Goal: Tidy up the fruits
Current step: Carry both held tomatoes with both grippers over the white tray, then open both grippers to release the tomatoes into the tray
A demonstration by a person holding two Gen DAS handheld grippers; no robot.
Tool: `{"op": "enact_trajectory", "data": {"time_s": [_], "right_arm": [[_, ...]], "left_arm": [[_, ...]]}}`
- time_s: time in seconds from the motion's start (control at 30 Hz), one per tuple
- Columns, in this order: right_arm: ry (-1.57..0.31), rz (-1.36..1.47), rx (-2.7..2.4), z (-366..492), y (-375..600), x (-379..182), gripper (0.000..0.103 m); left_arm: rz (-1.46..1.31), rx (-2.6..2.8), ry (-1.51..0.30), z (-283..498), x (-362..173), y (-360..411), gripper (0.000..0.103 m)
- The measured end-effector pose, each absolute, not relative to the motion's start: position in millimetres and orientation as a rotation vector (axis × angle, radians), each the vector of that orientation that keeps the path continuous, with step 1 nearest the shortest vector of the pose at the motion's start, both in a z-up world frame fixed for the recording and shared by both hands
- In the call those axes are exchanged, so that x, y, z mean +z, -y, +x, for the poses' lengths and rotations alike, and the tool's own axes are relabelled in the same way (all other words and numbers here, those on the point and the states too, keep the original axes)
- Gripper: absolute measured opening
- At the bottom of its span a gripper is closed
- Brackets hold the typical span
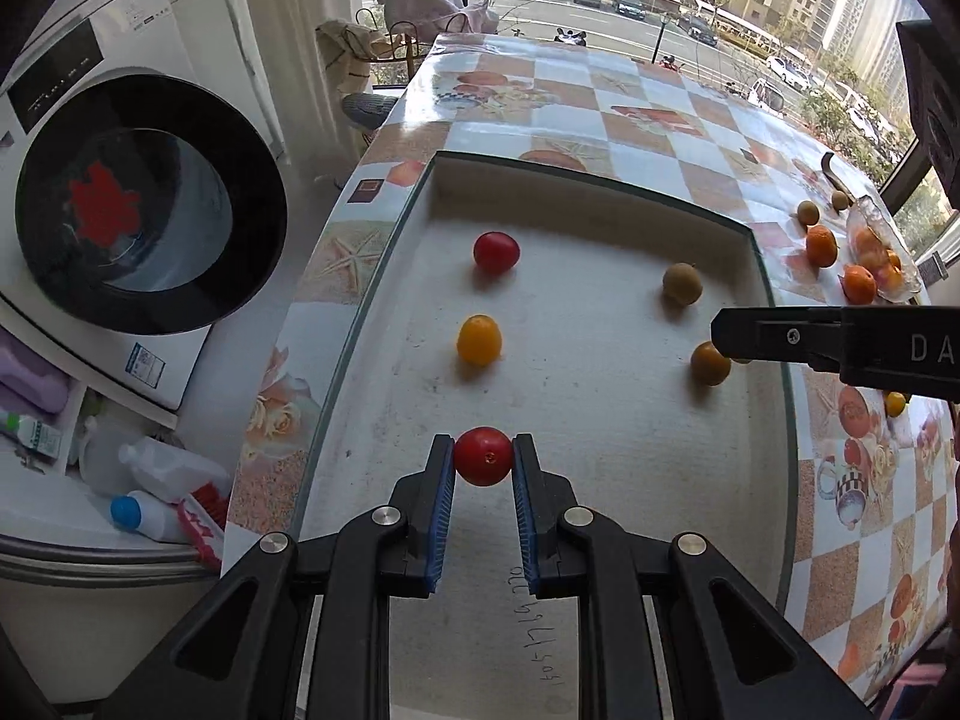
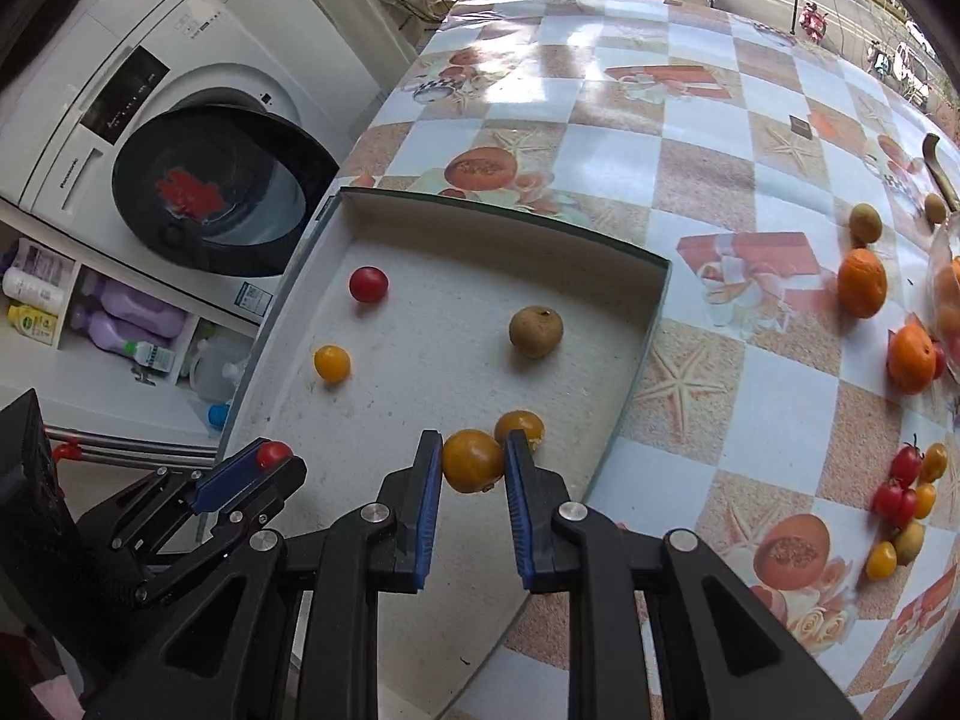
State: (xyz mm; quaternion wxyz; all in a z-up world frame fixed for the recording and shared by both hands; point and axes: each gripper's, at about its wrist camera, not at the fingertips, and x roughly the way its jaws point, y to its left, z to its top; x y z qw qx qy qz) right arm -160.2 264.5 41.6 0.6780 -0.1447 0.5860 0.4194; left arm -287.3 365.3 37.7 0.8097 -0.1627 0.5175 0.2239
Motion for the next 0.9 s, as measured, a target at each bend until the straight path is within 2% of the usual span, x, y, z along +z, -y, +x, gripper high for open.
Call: {"op": "enact_trajectory", "data": {"time_s": [0.3, 0.67, 0.77, 0.9], "right_arm": [[-1.333, -0.4, 0.946, -159.6, -323.4, 11.3, 0.023], [-1.278, -0.507, 0.93, -166.1, -345.8, -2.1, 0.024], [-1.285, -0.509, 0.942, -165.2, -346.9, -1.5, 0.029], [-1.291, -0.489, 0.951, -164.3, -346.8, 1.7, 0.045]], "left_arm": [[-0.361, 0.498, -1.144, -286.8, 20.5, -381.2, 0.021], [-0.343, 0.498, -1.158, -285.1, 16.0, -380.1, 0.021], [-0.326, 0.497, -1.157, -284.7, 16.7, -378.3, 0.022], [-0.336, 0.488, -1.155, -285.6, 16.8, -380.2, 0.022]]}}
